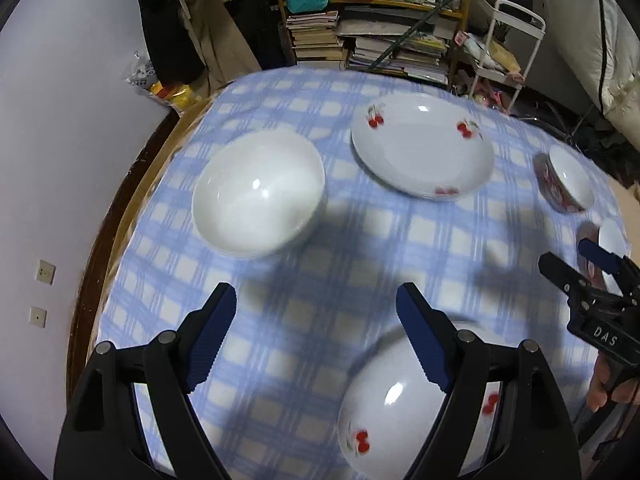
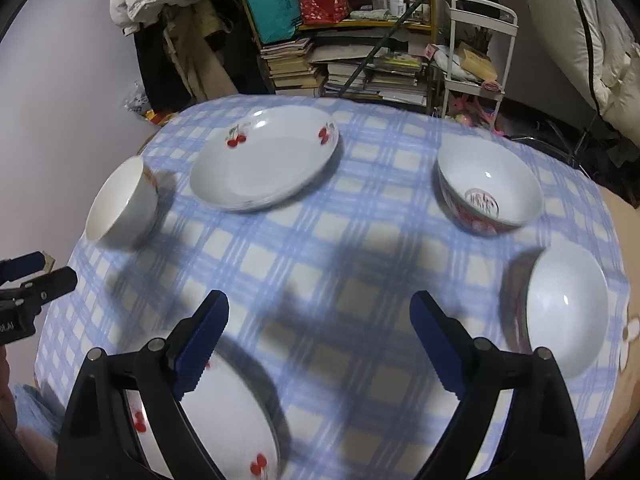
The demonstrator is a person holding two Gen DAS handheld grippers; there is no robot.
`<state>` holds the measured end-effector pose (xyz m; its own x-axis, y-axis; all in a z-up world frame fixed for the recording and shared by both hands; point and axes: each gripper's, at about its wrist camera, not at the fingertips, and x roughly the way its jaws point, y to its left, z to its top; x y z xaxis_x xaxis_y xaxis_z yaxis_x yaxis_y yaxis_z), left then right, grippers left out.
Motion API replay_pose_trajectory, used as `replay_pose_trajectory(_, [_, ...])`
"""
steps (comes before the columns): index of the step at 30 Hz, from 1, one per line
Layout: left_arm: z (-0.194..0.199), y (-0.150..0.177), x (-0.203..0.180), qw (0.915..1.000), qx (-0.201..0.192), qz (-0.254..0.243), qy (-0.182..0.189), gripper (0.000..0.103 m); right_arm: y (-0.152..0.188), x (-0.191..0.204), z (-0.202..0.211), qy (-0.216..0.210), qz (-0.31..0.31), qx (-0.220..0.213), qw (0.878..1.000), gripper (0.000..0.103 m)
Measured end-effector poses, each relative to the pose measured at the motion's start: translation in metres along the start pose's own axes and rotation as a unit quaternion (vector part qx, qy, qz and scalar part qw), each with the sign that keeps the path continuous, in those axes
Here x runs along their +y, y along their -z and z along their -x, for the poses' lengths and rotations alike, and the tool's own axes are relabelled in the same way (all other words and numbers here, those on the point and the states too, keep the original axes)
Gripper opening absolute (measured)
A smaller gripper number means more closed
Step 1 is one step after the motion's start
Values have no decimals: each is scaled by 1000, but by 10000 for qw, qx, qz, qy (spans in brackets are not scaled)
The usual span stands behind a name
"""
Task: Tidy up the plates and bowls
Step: 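Close the left gripper on a third cherry plate while the right gripper grips its opposite rim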
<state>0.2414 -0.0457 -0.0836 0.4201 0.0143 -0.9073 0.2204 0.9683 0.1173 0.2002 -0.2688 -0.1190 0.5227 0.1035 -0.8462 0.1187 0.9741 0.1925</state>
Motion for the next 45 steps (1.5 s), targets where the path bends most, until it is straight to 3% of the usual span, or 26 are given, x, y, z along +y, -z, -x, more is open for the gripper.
replay_pose_trajectory(6, [-22, -47, 5, 9999, 41, 84, 79, 81, -47, 2, -20, 14, 142, 92, 9999, 96])
replay_pose_trajectory(10, [-42, -74, 3, 9994, 68, -27, 346, 81, -79, 2, -36, 91, 218, 194, 9995, 96])
replay_pose_trajectory(14, [-64, -99, 0, 9993, 180, -118, 300, 81, -100, 3, -53, 131, 274, 287, 9991, 96])
replay_pose_trajectory(17, [-79, -117, 0, 9988, 288, -30, 394, 81, -113, 5, -71, 119, 289, 457, 9985, 88])
replay_pose_trajectory(19, [-90, -128, -1, 9985, 343, 9, 431, 81, -119, 5, -83, 111, 259, 597, 9978, 82])
replay_pose_trajectory(25, [-125, -156, 4, 9944, 689, 343, 729, 81, -128, -1, -112, 95, 68, 908, 9958, 82])
replay_pose_trajectory(33, [-158, -171, -8, 9924, 933, 422, 677, 81, -125, -11, -128, -19, -121, 1132, 9935, 80])
replay_pose_trajectory(35, [-165, -171, -14, 9934, 941, 297, 583, 76, -126, -13, -131, -69, -141, 1172, 9930, 74])
replay_pose_trajectory(37, [-174, -170, -17, 9924, 1055, 233, 586, 46, -127, -14, -135, -127, -170, 1264, 9918, 61])
replay_pose_trajectory(39, [-181, -169, -18, 9901, 1195, 334, 653, 30, -128, -16, -138, -241, -280, 1323, 9905, 53])
replay_pose_trajectory(41, [-185, -170, -20, 9900, 1212, 354, 621, 29, -128, -17, -142, -292, -355, 1348, 9898, 45])
replay_pose_trajectory(42, [-187, -170, -22, 9893, 1254, 357, 657, 26, -128, -18, -144, -302, -391, 1381, 9892, 35])
replay_pose_trajectory(43, [-192, -169, -23, 9865, 1382, 392, 790, 25, -128, -20, -149, -339, -438, 1455, 9878, 18])
replay_pose_trajectory(45, [-196, -168, -24, 9832, 1513, 460, 915, 20, -127, -24, -154, -395, -581, 1529, 9857, 16])
